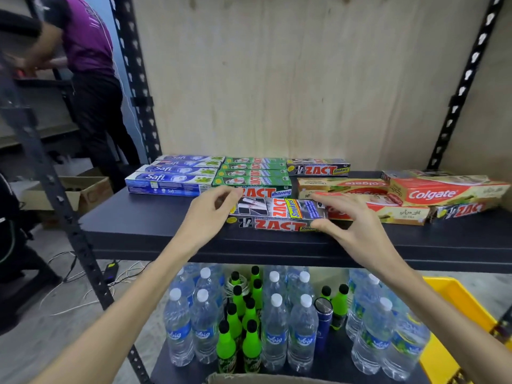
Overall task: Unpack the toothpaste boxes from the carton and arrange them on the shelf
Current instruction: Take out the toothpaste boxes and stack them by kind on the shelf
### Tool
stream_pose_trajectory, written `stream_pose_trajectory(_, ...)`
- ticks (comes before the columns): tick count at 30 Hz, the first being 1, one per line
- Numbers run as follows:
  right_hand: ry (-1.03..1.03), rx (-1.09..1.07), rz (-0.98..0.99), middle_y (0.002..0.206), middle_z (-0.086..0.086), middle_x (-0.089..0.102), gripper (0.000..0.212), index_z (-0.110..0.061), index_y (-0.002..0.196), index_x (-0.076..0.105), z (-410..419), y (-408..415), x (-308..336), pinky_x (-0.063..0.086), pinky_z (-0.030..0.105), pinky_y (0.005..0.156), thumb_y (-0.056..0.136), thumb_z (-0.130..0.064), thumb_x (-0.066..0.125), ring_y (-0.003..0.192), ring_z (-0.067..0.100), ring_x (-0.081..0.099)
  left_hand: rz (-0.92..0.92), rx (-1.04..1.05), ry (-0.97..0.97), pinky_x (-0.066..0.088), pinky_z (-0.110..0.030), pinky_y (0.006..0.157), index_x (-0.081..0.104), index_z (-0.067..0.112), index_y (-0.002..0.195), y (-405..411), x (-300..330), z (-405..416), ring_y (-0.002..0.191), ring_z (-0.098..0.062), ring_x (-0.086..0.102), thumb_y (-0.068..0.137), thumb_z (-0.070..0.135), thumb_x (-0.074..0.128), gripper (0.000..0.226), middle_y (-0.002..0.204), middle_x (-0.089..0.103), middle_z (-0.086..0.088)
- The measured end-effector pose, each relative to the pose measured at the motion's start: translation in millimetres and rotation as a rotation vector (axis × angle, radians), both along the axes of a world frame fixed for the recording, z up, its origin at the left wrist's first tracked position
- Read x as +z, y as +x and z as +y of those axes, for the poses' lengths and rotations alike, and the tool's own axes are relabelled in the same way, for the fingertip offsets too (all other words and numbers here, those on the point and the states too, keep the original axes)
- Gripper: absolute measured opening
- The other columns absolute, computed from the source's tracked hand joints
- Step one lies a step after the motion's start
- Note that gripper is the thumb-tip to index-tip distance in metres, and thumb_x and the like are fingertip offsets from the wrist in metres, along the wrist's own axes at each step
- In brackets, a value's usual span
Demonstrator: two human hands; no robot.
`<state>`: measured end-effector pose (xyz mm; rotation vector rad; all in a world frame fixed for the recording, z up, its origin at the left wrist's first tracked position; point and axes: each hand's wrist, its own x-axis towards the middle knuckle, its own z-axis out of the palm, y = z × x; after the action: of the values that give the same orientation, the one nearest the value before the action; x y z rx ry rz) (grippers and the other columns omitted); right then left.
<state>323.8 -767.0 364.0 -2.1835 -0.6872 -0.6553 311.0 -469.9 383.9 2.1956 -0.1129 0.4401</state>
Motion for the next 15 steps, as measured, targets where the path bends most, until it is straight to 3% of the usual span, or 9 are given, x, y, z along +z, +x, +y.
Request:
stream_pose_trajectory(2,-0.006,-0.023,0.002,0.126,-0.026,0.061,0.053,-0.037,0.130,0.066,-0.6,2.1,-1.1,0.036,0.021,0.102,0.080,-0.055,0.071,0.122,0.004,0.045,-0.004,-0.112,0.053,0.048,-0.023,0.089,0.065,0.043,0.122,-2.0,-1.3,5.8,0.105,0.004,0.061,0.092,0.059,0.057,0.035,0.116,0.066,0.027)
stream_pose_trajectory(4,-0.027,-0.038,-0.008,0.128,-0.024,0.061,0.054,-0.035,0.130,0.066,-0.3,2.8,-3.1,0.032,0.017,0.102,0.081,-0.055,0.071,0.122,0.003,0.043,0.035,-0.194,0.108,0.048,-0.025,0.095,0.058,0.051,0.129,-3.7,-2.6,13.4,0.114,0.002,0.059,0.082,0.062,0.065,0.049,0.127,0.061,0.029)
stream_pose_trajectory(7,-0.084,-0.050,-0.046,0.131,-0.025,0.058,0.056,-0.035,0.131,0.066,0.5,3.4,-5.4,0.026,0.012,0.104,0.080,-0.058,0.069,0.120,0.004,0.038,0.038,-0.234,0.073,0.050,-0.030,0.100,0.057,0.052,0.131,-3.8,-4.0,22.5,0.118,0.001,0.058,0.077,0.051,0.078,0.058,0.132,0.057,0.028)
stream_pose_trajectory(12,-0.088,-0.053,-0.012,0.126,-0.028,0.058,0.057,-0.040,0.130,0.064,-0.7,4.4,-6.4,0.033,0.035,0.104,0.079,-0.064,0.066,0.118,0.007,0.039,0.041,-0.230,0.031,0.054,-0.032,0.096,0.059,0.055,0.127,-6.5,-4.9,22.1,0.112,0.003,0.061,0.076,0.045,0.080,0.056,0.129,0.059,0.028)
stream_pose_trajectory(15,-0.119,-0.048,-0.010,0.128,-0.028,0.056,0.059,-0.041,0.132,0.060,-0.9,3.5,-7.3,0.032,0.038,0.102,0.079,-0.068,0.063,0.119,0.009,0.039,0.027,-0.223,0.008,0.054,-0.034,0.096,0.061,0.054,0.126,-8.8,-5.9,21.0,0.113,0.002,0.062,0.074,0.045,0.080,0.056,0.129,0.060,0.027)
